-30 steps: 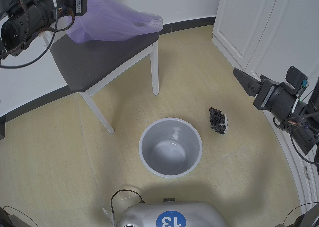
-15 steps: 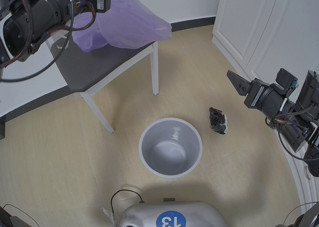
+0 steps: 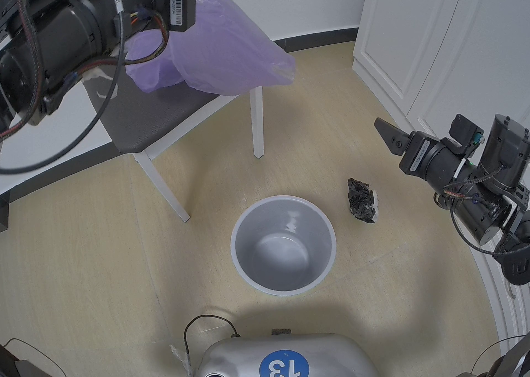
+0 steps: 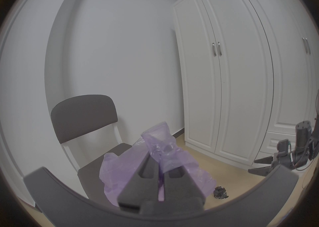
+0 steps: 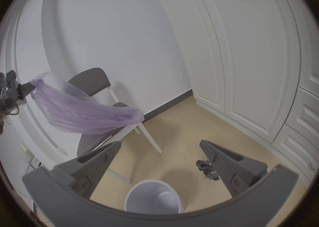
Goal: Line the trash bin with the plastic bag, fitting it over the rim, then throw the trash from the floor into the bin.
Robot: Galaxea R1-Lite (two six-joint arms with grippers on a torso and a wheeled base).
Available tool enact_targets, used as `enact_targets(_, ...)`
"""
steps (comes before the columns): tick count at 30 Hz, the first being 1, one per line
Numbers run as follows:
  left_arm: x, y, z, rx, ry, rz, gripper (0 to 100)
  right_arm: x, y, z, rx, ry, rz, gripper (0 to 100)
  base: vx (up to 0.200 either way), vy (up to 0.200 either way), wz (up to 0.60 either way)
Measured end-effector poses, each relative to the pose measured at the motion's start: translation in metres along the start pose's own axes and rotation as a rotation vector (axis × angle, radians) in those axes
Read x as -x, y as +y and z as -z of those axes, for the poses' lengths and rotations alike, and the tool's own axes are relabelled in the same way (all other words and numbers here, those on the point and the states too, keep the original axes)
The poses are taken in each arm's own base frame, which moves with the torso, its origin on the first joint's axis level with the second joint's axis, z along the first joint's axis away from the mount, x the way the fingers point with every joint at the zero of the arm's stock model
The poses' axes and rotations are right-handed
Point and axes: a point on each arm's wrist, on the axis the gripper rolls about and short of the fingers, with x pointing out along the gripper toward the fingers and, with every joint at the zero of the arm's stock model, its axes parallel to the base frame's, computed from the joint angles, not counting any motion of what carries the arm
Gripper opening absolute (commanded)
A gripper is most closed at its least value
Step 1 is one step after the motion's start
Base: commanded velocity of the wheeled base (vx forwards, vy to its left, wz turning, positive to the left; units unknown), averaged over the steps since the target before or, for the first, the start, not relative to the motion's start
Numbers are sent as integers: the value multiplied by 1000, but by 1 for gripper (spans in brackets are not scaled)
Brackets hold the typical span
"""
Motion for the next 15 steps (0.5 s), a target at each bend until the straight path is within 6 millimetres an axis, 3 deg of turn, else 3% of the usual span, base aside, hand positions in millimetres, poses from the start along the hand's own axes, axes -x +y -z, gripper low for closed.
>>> enact_targets(15,13,-12,-9,21,-8,35,0,-14,4,18,-46,50,0,100,0,0,0)
